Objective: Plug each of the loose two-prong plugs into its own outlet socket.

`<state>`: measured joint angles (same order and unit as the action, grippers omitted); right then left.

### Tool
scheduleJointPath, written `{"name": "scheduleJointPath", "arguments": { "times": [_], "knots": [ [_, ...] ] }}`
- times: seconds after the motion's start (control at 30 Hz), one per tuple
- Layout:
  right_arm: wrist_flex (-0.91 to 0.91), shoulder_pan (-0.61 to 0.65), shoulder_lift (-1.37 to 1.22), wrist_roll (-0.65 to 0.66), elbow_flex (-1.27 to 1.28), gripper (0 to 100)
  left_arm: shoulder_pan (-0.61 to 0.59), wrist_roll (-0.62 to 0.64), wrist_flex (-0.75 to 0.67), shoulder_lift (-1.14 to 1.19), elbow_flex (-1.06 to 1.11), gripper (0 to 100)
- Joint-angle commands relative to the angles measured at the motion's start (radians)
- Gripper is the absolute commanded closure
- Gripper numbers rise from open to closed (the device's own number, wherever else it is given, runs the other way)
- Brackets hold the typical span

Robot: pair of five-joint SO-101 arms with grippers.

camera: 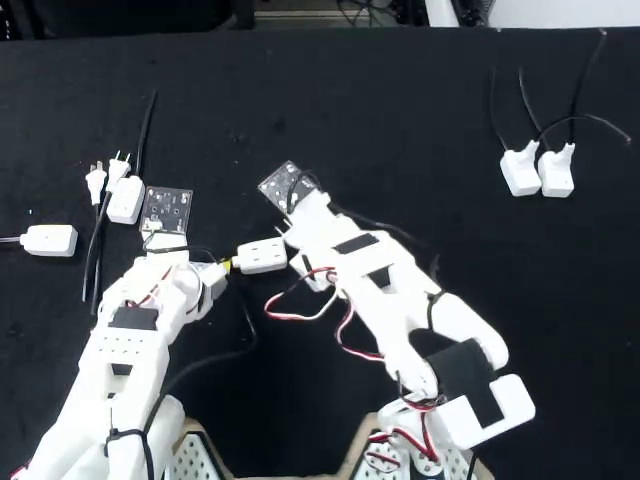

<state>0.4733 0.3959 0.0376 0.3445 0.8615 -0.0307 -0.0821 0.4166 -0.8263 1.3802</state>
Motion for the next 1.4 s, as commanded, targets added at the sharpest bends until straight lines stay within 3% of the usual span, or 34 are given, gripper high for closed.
{"name": "scheduleJointPath", "arguments": {
  "times": [0.0,0.13,0.3,0.57,0.73,1.17,1.37],
  "knots": [
    [0.068,-0.046,0.035,-0.002,-0.077,98.9,-0.013,0.011,-0.012,-0.011,-0.025,73],
    [0.233,-0.221,0.176,0.003,-0.208,98.8,-0.008,0.011,-0.015,-0.011,-0.025,73],
    [0.423,-0.341,0.337,0.149,-0.409,98.8,-0.008,0.011,-0.015,-0.011,-0.025,73],
    [0.600,-0.345,0.420,0.606,-0.473,98.8,-0.008,0.011,-0.012,-0.011,-0.025,73],
    [0.741,-0.342,0.421,0.859,-0.351,98.8,-0.008,0.011,-0.012,-0.011,-0.025,73],
    [0.523,-0.344,0.426,0.870,0.173,98.7,-0.008,0.011,-0.014,-0.011,-0.025,73],
    [0.664,-0.342,0.426,0.870,0.148,92.3,-0.008,0.011,-0.015,-0.011,-0.025,73]
  ]
}}
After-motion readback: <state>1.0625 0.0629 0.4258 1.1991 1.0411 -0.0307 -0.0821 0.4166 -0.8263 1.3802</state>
